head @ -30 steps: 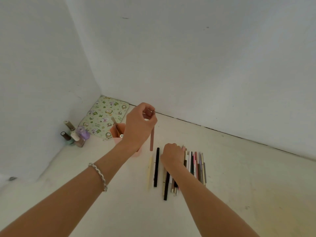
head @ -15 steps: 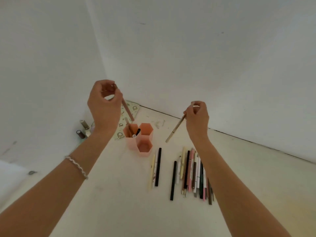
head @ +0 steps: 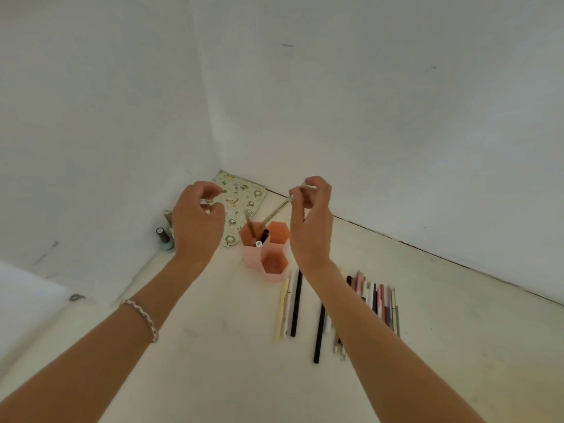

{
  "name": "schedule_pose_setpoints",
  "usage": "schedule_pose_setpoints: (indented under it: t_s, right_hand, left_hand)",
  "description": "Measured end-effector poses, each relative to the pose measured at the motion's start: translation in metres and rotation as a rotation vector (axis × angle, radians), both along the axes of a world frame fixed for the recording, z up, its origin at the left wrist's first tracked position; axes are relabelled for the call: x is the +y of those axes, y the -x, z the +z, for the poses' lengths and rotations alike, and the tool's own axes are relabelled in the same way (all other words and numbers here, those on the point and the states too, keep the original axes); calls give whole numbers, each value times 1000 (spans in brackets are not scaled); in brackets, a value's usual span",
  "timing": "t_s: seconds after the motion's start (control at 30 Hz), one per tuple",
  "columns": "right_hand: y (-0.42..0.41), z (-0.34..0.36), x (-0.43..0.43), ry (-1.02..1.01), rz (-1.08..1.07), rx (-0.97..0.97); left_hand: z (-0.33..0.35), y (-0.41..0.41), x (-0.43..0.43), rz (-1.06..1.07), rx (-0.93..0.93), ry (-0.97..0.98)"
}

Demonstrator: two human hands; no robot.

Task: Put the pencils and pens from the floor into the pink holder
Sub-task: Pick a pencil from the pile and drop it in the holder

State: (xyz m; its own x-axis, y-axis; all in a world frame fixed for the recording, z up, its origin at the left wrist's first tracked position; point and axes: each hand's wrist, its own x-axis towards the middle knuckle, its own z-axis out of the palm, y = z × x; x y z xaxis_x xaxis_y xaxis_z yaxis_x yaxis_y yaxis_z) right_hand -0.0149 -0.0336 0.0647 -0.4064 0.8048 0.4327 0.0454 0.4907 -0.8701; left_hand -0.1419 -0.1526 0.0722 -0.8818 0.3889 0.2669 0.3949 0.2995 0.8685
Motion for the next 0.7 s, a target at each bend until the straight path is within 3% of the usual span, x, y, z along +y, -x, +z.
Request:
schedule_pose_setpoints:
  t_s: [0.13,0.2,0.27,0.4,0.47,0.6,0.7]
  right_hand:
    - [7,-20,-12,-53,173,-347]
    - [3,-30,-14,-133,191,-405]
    - [-6,-32,-9,-138,115,-350]
    - [-35,-32,19,-4,-58,-270]
    - [-50,-31,32,64,-91,-289]
    - [-77,-40,45,112,-128,-321]
    - [-90,-52,48,149,-133,-379]
  left_hand:
    - [8,-29,-2,-119,-40,-24]
    - [-4,-52,-6,-247,-54,23]
    - [-23,-73,-8,-368,-58,184]
    - [-63,-99,6,-545,-63,768]
    - [-75,-106,18,-582,-58,969]
    - [-92,-119,33,-572,107,1233]
    - [-93,-124,35,-598,101,1288]
